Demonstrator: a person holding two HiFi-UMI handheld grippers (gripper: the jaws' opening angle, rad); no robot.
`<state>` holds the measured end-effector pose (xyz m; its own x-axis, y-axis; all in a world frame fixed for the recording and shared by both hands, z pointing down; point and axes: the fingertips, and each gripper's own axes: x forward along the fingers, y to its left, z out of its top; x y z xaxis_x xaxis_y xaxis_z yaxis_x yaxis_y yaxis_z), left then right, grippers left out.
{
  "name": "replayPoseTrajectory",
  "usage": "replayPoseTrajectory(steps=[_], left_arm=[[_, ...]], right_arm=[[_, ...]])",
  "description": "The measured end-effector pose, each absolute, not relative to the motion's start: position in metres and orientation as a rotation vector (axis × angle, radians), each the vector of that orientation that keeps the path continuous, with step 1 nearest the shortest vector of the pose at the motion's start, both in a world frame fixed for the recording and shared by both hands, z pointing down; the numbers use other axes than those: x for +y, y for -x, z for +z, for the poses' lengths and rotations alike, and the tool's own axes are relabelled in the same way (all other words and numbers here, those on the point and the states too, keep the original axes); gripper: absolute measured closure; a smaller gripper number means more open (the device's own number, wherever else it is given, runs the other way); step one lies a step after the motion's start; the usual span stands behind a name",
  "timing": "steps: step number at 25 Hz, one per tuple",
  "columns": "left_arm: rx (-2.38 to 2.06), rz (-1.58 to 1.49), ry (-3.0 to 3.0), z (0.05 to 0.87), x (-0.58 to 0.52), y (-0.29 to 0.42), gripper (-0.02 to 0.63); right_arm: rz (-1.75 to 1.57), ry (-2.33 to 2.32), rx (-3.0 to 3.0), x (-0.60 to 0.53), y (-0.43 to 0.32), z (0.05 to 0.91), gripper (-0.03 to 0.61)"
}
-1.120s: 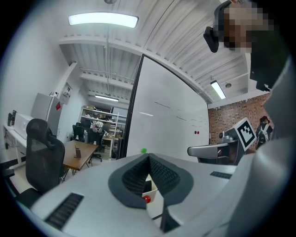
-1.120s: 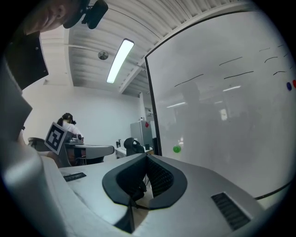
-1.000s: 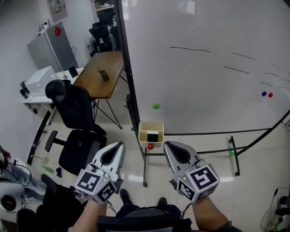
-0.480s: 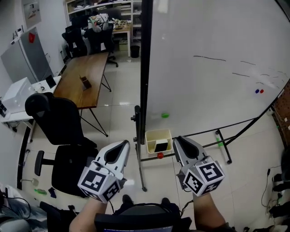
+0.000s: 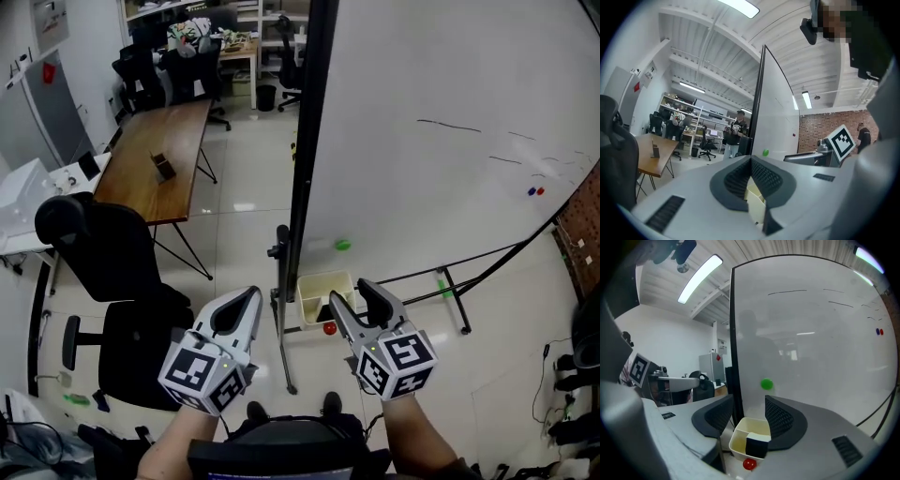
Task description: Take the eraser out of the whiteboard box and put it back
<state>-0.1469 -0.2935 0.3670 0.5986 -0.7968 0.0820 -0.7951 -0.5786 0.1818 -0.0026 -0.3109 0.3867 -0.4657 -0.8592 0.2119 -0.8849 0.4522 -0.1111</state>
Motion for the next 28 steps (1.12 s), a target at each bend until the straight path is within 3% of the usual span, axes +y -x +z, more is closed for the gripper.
replayPoseTrajectory(steps=[6,9,28], left_arm=[[-1.401,0.004,-2.575,0.381,-0.299,0.143,0.581],[-1.422,0.026,-2.546,0.396,-0.301,0.142,0.581],[-1.374,0.149,-2.457,0.470,-0.301,0.145,0.581]], right_arm=[[0.387,-1.522,-2.473,-0.325,-0.001,0.433,0.314],[0.432,-1.510,-2.429,-0.328,-0.001,0.458,0.268],[0.537,-1.614,-2.263,-0.335,0.006,0.531,0.268]])
